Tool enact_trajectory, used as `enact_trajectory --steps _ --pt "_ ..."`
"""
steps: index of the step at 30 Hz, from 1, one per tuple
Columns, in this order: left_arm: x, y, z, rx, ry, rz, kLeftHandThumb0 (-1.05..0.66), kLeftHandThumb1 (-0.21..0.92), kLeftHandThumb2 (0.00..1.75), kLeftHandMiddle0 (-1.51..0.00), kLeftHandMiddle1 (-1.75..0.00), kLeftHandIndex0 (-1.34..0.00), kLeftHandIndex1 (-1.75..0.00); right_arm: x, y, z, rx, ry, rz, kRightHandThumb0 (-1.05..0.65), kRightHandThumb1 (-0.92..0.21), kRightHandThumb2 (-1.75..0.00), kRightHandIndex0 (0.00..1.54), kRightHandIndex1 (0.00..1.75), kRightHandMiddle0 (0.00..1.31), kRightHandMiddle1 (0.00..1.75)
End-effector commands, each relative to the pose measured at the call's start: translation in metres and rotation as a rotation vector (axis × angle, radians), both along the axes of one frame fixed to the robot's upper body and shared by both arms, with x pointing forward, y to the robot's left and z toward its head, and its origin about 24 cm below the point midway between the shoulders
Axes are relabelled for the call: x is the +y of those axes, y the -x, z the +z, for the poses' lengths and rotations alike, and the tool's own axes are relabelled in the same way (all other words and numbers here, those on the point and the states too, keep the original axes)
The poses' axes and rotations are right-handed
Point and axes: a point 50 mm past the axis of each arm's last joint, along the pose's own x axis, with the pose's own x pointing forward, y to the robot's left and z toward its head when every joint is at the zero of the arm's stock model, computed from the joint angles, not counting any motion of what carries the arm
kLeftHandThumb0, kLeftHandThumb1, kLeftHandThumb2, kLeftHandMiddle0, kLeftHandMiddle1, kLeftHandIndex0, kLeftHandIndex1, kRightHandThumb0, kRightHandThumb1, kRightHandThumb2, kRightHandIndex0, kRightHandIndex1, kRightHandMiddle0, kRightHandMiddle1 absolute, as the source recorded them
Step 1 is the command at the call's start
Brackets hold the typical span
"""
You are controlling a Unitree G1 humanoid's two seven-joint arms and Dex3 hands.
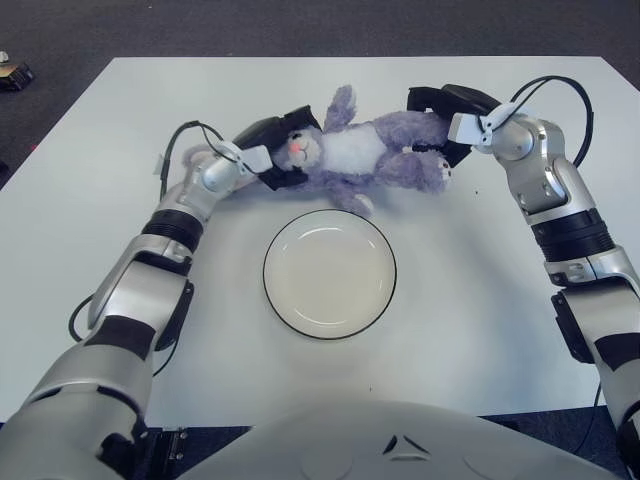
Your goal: Put the doll into the plate.
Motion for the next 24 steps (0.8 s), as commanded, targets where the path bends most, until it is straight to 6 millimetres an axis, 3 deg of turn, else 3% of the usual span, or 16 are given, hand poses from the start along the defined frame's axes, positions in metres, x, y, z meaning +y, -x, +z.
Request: enact_trajectory --steps 1,10,14,24 --pt "0.013 0.000 0.020 0.017 0.036 -0.014 0.46 0.33 1.29 -0.59 -1.75 -0.63 -1.75 0.002 0.005 0.021 -0.021 -0.010 0.025 0.00 -0.32 -1.30 0.65 1.67 0.38 1.75" --pt "0.014 0.002 0.028 0.032 0.039 -0.037 0.46 0.33 1.29 -0.59 -1.75 -0.64 -1.75 0.002 0.006 0.024 -0.010 -0.007 0.027 0.00 -0.31 -1.31 0.65 1.67 0.39 1.75" --pt "0.017 0.016 0.055 0.016 -0.034 -0.094 0.47 0.32 1.30 -0.60 -1.75 -0.64 -1.75 0.004 0.008 0.027 -0.012 0.009 0.051 0.00 -0.30 -1.31 0.66 1.66 0.39 1.75" --pt "0.016 0.023 0.063 0.044 -0.070 -0.082 0.47 0.31 1.31 -0.60 -1.75 -0.64 -1.75 0.004 0.009 0.029 -0.009 0.018 0.066 0.00 -0.30 -1.32 0.67 1.65 0.40 1.75"
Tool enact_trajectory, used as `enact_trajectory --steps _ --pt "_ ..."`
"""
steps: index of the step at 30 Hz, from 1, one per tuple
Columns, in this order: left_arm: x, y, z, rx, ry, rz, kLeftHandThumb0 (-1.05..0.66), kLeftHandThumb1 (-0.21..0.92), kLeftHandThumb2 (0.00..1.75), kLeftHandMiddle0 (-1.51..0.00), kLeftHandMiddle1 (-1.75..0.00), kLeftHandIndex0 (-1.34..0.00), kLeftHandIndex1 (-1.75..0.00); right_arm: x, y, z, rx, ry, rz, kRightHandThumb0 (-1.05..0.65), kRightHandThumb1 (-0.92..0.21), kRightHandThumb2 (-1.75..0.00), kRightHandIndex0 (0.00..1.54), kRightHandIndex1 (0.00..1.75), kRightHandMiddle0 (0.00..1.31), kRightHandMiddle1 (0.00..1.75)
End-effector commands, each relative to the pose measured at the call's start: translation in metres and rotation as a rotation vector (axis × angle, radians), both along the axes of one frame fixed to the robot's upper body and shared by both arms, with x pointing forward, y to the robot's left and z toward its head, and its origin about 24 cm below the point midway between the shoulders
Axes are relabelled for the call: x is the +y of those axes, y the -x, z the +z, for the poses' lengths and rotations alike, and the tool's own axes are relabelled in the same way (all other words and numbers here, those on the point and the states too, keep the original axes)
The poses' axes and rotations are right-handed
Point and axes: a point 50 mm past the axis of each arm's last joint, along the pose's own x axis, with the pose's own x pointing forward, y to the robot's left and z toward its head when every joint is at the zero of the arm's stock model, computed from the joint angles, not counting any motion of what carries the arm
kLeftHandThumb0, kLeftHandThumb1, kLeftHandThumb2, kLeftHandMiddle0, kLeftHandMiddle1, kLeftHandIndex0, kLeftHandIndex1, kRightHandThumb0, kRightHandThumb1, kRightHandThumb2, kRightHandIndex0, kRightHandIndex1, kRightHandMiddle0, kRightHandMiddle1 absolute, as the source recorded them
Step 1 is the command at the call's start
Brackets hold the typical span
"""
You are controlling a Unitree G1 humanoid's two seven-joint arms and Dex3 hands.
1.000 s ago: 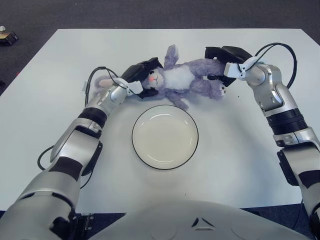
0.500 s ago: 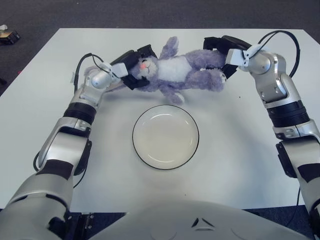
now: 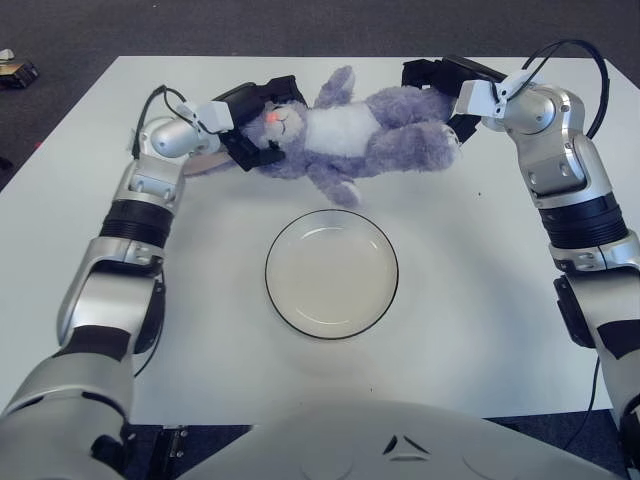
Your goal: Put the doll into the plate.
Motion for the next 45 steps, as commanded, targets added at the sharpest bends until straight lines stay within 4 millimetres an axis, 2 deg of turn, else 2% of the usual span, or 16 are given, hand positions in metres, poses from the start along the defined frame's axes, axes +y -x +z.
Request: enact_trajectory --steps 1,5,16,20,25,29,38,41,45 --pt "0.004 0.003 0.002 0.009 0.014 0.007 0.47 0.31 1.31 -0.60 -1.75 -0.65 -1.75 0.000 0.002 0.007 -0.019 0.005 0.010 0.00 -0.30 -1.32 0.67 1.65 0.40 1.75" --pt "0.003 0.013 0.013 -0.002 0.005 -0.014 0.47 0.31 1.31 -0.61 -1.75 -0.65 -1.75 0.001 0.008 0.015 -0.016 0.016 0.069 0.00 -0.30 -1.31 0.67 1.64 0.40 1.75" --pt "0.003 0.020 0.016 0.011 0.004 -0.010 0.47 0.30 1.32 -0.61 -1.75 -0.65 -1.75 0.001 0.010 0.017 -0.010 0.020 0.098 0.00 -0.30 -1.31 0.68 1.63 0.40 1.75" --pt "0.000 0.037 0.016 0.042 0.013 -0.015 0.47 0.30 1.33 -0.62 -1.75 -0.65 -1.75 0.004 0.023 0.022 0.000 0.028 0.122 0.00 -0.29 -1.31 0.68 1.62 0.40 1.75" --pt "-0.001 0.046 0.017 0.048 0.038 -0.001 0.47 0.30 1.33 -0.62 -1.75 -0.66 -1.75 0.004 0.028 0.022 0.009 0.031 0.123 0.00 -0.29 -1.31 0.69 1.62 0.40 1.75" --pt "-0.004 0.055 0.016 0.034 0.061 0.005 0.47 0.30 1.33 -0.62 -1.75 -0.66 -1.75 0.003 0.031 0.021 0.016 0.032 0.128 0.00 -0.29 -1.31 0.69 1.61 0.40 1.75" --pt "-0.005 0.058 0.016 0.037 0.065 0.013 0.47 0.29 1.33 -0.62 -1.75 -0.66 -1.75 0.003 0.032 0.021 0.018 0.032 0.126 0.00 -0.29 -1.31 0.69 1.61 0.40 1.75" --pt "-0.007 0.070 0.006 0.064 0.062 -0.051 0.47 0.30 1.32 -0.61 -1.75 -0.67 -1.75 0.002 0.041 0.017 0.028 0.032 0.138 0.00 -0.29 -1.31 0.69 1.61 0.41 1.75" --pt "-0.009 0.075 0.002 0.075 0.054 -0.092 0.47 0.31 1.31 -0.60 -1.75 -0.67 -1.75 0.001 0.045 0.015 0.035 0.030 0.138 0.00 -0.29 -1.31 0.69 1.61 0.41 1.75"
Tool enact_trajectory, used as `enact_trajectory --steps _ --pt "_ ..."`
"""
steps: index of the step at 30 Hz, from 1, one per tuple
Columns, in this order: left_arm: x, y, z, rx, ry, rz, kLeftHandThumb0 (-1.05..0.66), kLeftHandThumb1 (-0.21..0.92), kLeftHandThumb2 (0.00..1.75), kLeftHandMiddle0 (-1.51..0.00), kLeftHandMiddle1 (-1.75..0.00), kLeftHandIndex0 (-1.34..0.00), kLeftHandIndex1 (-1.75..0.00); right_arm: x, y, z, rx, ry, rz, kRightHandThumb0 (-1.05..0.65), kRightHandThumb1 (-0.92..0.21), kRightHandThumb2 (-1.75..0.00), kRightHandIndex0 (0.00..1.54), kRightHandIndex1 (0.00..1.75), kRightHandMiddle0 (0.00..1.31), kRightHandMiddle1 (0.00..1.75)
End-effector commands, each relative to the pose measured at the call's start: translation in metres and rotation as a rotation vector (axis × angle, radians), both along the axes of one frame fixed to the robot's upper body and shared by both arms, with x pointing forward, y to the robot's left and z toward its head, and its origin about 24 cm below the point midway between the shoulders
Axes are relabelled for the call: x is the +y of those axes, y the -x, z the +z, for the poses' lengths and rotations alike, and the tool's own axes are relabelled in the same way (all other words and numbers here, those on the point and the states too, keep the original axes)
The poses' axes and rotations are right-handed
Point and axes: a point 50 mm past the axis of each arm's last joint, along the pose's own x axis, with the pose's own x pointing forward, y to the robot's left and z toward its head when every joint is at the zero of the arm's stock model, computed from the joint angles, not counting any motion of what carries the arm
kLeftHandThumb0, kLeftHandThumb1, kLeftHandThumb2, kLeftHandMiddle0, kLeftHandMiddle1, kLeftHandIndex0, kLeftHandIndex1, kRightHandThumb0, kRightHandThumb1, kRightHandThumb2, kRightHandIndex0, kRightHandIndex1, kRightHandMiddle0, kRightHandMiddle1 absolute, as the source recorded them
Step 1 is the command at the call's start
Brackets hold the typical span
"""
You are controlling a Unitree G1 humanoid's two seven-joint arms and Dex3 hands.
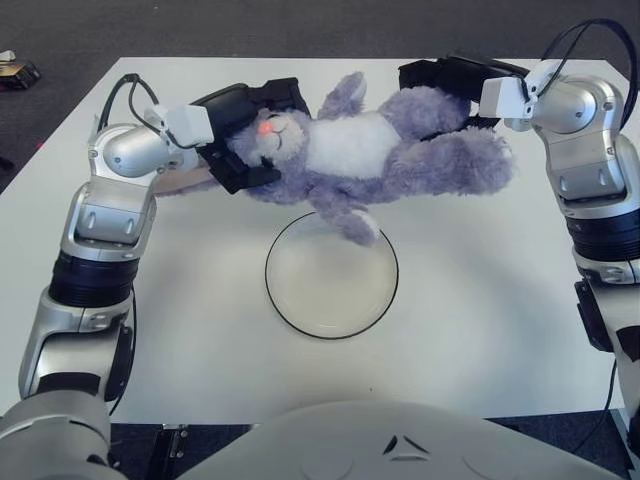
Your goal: Put the doll into the plate.
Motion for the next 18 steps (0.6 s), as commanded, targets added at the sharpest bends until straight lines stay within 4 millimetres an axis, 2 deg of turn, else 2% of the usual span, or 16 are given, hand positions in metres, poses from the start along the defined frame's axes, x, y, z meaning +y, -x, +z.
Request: enact_trajectory --steps 1,7,10,13,14,18 --pt "-0.003 0.007 -0.001 -0.006 0.005 -0.053 0.47 0.31 1.31 -0.60 -1.75 -0.67 -1.75 -0.003 0.005 -0.002 0.015 0.000 -0.004 0.00 -0.29 -1.31 0.69 1.61 0.41 1.75" --pt "-0.003 0.008 -0.003 -0.002 0.003 -0.063 0.46 0.32 1.30 -0.60 -1.75 -0.67 -1.75 -0.003 0.007 -0.002 0.017 0.000 -0.006 0.00 -0.29 -1.31 0.70 1.60 0.41 1.75" --pt "-0.006 0.015 -0.018 0.039 -0.016 -0.101 0.46 0.33 1.29 -0.59 -1.75 -0.68 -1.75 -0.005 0.013 -0.009 0.029 0.010 0.004 0.00 -0.29 -1.31 0.69 1.61 0.41 1.75" --pt "-0.007 0.018 -0.022 0.056 -0.017 -0.112 0.45 0.34 1.27 -0.58 -1.75 -0.68 -1.75 -0.007 0.017 -0.013 0.039 0.012 0.014 0.00 -0.29 -1.31 0.69 1.61 0.42 1.75" --pt "-0.007 0.018 -0.022 0.058 -0.018 -0.114 0.45 0.34 1.27 -0.58 -1.75 -0.68 -1.75 -0.007 0.018 -0.014 0.043 0.012 0.016 0.16 -0.32 -1.28 0.64 1.66 0.51 1.75" --pt "-0.007 0.019 -0.023 0.060 -0.019 -0.116 0.45 0.35 1.26 -0.57 -1.75 -0.67 -1.75 -0.008 0.019 -0.015 0.047 0.011 0.018 0.38 -0.37 -1.23 0.57 1.73 0.65 1.75"
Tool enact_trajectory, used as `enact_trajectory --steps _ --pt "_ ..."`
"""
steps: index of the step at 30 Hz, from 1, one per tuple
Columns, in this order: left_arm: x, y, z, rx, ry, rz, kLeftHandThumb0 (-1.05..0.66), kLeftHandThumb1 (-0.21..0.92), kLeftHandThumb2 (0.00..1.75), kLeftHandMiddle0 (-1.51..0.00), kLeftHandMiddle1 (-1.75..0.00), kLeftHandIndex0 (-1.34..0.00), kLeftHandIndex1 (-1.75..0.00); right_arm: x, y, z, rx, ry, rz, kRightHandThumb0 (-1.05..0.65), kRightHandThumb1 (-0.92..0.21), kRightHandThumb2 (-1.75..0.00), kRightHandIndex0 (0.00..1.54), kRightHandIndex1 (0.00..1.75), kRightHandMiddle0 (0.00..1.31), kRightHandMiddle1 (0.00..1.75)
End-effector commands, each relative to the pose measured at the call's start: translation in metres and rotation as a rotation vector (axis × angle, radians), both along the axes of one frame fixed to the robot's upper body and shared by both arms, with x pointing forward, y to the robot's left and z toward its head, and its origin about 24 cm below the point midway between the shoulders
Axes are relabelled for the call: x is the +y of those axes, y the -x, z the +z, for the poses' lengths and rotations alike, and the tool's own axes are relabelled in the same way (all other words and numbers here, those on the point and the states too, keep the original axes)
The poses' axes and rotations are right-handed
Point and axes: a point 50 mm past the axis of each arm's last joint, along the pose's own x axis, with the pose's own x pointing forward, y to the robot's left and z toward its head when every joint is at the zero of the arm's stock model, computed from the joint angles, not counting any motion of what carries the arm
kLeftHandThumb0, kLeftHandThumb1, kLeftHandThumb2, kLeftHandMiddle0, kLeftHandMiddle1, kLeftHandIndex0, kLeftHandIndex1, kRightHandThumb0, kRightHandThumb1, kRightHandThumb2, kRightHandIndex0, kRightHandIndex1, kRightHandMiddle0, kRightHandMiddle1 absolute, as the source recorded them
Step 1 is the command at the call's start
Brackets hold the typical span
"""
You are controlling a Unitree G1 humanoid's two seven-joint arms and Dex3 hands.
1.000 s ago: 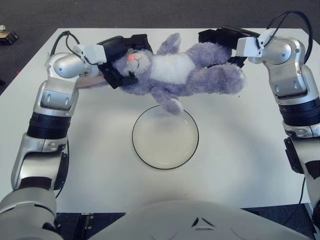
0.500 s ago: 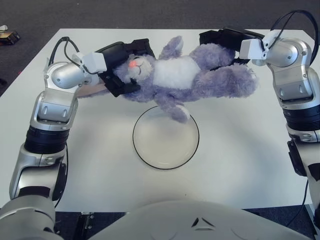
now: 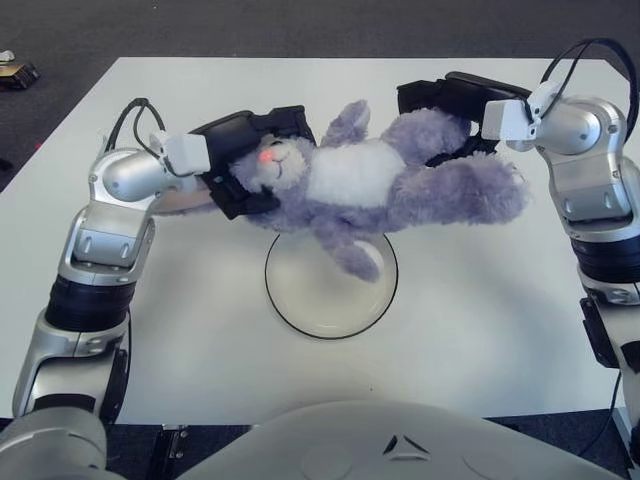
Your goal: Put the doll into the plate.
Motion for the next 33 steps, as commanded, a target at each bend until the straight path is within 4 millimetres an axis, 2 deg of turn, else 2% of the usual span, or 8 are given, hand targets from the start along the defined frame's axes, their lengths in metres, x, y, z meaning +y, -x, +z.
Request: enact_trajectory --steps 1,20,22,23,28,29,31,33 --pt "-0.002 0.003 0.004 -0.024 0.003 -0.028 0.45 0.35 1.26 -0.57 -1.75 -0.67 -1.75 -0.004 0.002 0.001 -0.004 0.005 -0.002 0.39 -0.38 -1.23 0.56 1.73 0.66 1.75" --pt "-0.002 0.004 -0.016 -0.030 -0.060 -0.025 0.44 0.40 1.21 -0.54 -1.75 -0.63 -1.75 -0.008 0.010 -0.015 -0.003 -0.010 0.048 0.43 -0.44 -1.15 0.51 1.75 0.64 1.75" --pt "-0.002 0.003 -0.018 -0.011 -0.057 -0.010 0.42 0.44 1.15 -0.50 -1.75 -0.58 -1.75 -0.008 0.012 -0.013 0.016 0.018 0.030 0.22 -0.55 -0.94 0.50 1.69 0.53 1.57" --pt "-0.002 0.003 -0.018 0.000 -0.061 -0.003 0.27 0.44 1.15 -0.49 -1.73 -0.50 -1.75 -0.008 0.012 -0.013 0.022 0.025 0.025 0.13 -0.66 -0.74 0.50 1.64 0.48 1.46" --pt "-0.001 0.002 -0.018 0.049 -0.103 0.026 0.05 0.47 1.10 -0.47 -1.67 -0.38 -1.74 -0.007 0.014 -0.010 0.029 0.028 0.015 0.02 -0.87 -0.36 0.51 1.53 0.42 1.30" --pt "-0.001 0.002 -0.017 0.060 -0.118 0.036 0.04 0.54 0.97 -0.48 -1.61 -0.38 -1.69 -0.007 0.016 -0.008 0.028 0.027 0.015 -0.06 -0.88 -0.34 0.48 1.43 0.42 1.34" --pt "0.000 0.002 -0.015 0.072 -0.135 0.047 0.01 0.77 0.54 -0.51 -1.46 -0.38 -1.53 -0.007 0.017 -0.006 0.028 0.026 0.014 -0.29 -0.90 -0.19 0.42 1.05 0.36 1.05" --pt "-0.001 0.002 -0.014 0.075 -0.136 0.051 0.00 0.84 0.40 -0.52 -1.40 -0.37 -1.47 -0.007 0.018 -0.005 0.028 0.024 0.012 -0.37 -0.91 -0.12 0.41 0.87 0.34 0.92"
